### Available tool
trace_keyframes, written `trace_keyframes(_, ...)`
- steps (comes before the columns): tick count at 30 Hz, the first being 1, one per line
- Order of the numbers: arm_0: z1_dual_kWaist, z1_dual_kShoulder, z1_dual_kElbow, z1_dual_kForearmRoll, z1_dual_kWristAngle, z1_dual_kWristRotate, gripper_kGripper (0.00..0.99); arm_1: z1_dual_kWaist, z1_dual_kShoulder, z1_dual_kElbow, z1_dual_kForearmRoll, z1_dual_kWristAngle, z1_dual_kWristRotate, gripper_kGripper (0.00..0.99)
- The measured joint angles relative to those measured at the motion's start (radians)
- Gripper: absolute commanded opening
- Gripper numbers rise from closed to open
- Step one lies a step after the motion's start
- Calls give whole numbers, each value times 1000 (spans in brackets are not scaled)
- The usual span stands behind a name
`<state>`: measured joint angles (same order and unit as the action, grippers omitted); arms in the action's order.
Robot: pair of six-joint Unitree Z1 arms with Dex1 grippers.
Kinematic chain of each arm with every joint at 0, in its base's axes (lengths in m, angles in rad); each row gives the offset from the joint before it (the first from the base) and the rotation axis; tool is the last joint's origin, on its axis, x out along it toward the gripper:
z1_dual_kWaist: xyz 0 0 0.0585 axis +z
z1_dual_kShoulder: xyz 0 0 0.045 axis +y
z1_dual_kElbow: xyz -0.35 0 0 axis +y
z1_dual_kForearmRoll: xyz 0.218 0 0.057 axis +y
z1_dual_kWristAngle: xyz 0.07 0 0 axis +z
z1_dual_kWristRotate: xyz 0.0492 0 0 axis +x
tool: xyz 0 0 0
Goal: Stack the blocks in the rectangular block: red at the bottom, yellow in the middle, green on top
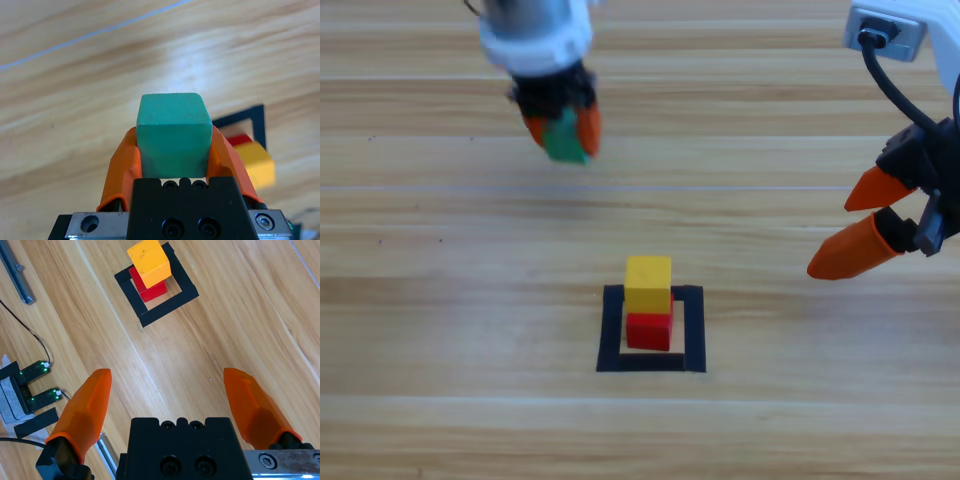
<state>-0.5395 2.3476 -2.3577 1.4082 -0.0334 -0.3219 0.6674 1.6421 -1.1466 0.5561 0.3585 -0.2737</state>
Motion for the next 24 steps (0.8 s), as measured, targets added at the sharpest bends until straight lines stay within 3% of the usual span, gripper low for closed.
trace_keyframes(9,3,-321,268,5,4,-101,0,0,0,0,0,0,0,986)
trace_keyframes(24,-141,-298,352,5,33,-312,0,0,0,1,0,1,0,986)
